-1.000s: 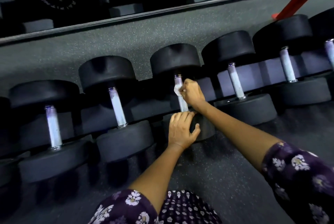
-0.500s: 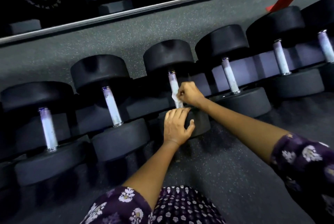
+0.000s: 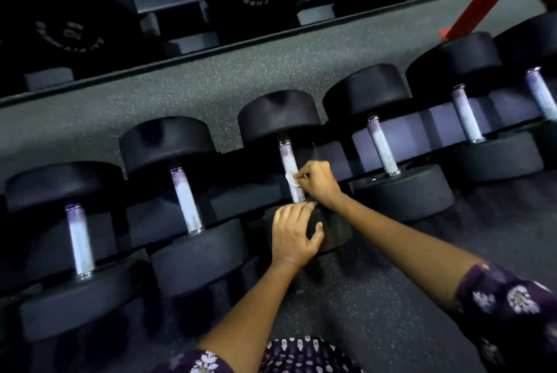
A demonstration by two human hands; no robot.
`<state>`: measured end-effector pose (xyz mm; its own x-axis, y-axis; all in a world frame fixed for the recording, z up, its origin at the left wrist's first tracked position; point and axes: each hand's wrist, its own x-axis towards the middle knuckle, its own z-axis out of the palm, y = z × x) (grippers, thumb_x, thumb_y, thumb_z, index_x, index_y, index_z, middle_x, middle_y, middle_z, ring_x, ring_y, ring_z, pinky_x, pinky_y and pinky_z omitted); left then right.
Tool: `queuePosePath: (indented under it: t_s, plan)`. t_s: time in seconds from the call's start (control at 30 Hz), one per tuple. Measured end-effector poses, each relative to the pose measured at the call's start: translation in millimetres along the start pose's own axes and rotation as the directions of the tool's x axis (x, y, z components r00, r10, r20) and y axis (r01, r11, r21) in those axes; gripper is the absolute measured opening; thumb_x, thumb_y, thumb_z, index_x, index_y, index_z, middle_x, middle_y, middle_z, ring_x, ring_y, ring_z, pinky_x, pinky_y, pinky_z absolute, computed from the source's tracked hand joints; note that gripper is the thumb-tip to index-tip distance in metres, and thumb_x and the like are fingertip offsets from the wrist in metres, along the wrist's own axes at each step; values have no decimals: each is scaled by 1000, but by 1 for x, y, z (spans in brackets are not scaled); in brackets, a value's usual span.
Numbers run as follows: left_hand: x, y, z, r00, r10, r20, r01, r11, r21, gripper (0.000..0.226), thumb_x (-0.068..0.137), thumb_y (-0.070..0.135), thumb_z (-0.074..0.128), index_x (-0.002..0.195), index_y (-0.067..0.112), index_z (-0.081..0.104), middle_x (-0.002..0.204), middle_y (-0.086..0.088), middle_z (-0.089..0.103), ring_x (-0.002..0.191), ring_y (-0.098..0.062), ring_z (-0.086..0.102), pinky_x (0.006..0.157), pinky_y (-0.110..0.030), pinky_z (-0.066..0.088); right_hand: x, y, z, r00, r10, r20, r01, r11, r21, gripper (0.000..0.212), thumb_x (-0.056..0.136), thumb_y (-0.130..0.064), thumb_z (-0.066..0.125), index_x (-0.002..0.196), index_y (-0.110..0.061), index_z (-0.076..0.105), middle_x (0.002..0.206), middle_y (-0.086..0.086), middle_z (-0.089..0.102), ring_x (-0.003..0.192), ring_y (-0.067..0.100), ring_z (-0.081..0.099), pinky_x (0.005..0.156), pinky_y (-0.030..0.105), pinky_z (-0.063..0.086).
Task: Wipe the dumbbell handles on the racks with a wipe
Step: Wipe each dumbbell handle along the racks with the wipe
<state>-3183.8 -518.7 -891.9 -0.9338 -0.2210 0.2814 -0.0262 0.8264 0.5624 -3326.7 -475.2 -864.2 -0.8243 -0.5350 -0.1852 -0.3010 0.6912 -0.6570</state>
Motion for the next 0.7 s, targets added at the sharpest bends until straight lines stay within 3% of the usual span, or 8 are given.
queuePosePath:
  t_s: [0.1, 0.2, 0.27, 0.37, 0.43, 0.53, 0.6, 0.7]
  plan:
    - [1, 0, 2, 1000, -4, -16, 4, 1000, 4, 40, 81, 34, 50, 108, 9, 68, 103, -2, 69, 92, -19, 61, 86, -29, 38, 20, -8, -2, 1000, 2, -32, -2, 1000, 0, 15, 77, -6, 62, 73, 6, 70, 81, 28, 65, 73, 23, 64, 64, 40, 48]
    - [3, -1, 1, 1000, -4, -21, 4, 1000, 1, 41, 81, 34, 50, 109, 9, 68, 101, -3, 68, 90, -21, 61, 84, -31, 40, 49, -23, -6, 985, 96, -140, -94, 995, 24, 32, 78, -5, 57, 47, -7, 52, 64, 27, 40, 62, 16, 49, 53, 33, 39]
    - [4, -2, 2, 1000, -8, -7, 8, 1000, 3, 42, 81, 35, 49, 109, 8, 68, 100, -4, 68, 89, -23, 61, 84, -32, 40, 50, -25, 0, 986, 113, -126, -114, 994, 4, 27, 80, -7, 54, 52, -4, 54, 65, 23, 40, 63, 20, 51, 55, 32, 34]
    - [1, -3, 4, 1000, 0, 8, 0, 1000, 6, 42, 80, 35, 50, 107, 8, 68, 98, -4, 68, 87, -24, 61, 83, -31, 38, 28, -14, 13, 991, 112, -71, -119, 989, -90, 25, 85, -16, 56, 75, 2, 69, 79, 26, 62, 73, 35, 60, 57, 32, 37]
    - [2, -4, 3, 1000, -13, -29, 13, 1000, -19, 43, 79, 35, 51, 105, 5, 66, 96, -6, 67, 86, -25, 59, 83, -31, 37, 13, -8, 10, 991, 132, 30, -128, 986, -106, 18, 82, -11, 60, 80, 3, 71, 84, 22, 67, 80, 32, 65, 56, 27, 40]
    - [3, -4, 4, 986, -132, -106, 120, 986, -113, 48, 77, 39, 53, 106, 2, 64, 97, -11, 66, 88, -25, 56, 84, -32, 39, -4, -1, -5, 982, 167, 85, -165, 986, -27, 14, 77, 0, 63, 85, 1, 74, 92, 17, 72, 92, 21, 66, 54, 1, 34]
    - [6, 1, 1, 959, -262, -113, 231, 946, -227, 50, 78, 44, 53, 105, 3, 64, 97, -11, 66, 90, -23, 58, 84, -31, 41, -19, 3, -12, 981, 194, -6, -192, 978, 76, 15, 75, 3, 64, 86, 1, 74, 88, 16, 72, 82, 9, 65, 54, -3, 33]
    - [24, 10, -16, 857, -506, 101, 497, 756, -425, 40, 89, 38, 58, 115, 7, 61, 113, -8, 65, 103, -26, 61, 87, -33, 43, -42, 3, -19, 974, 222, -36, -204, 939, 276, 17, 74, 5, 67, 89, 4, 72, 76, 12, 68, 54, -3, 55, 51, 4, 39]
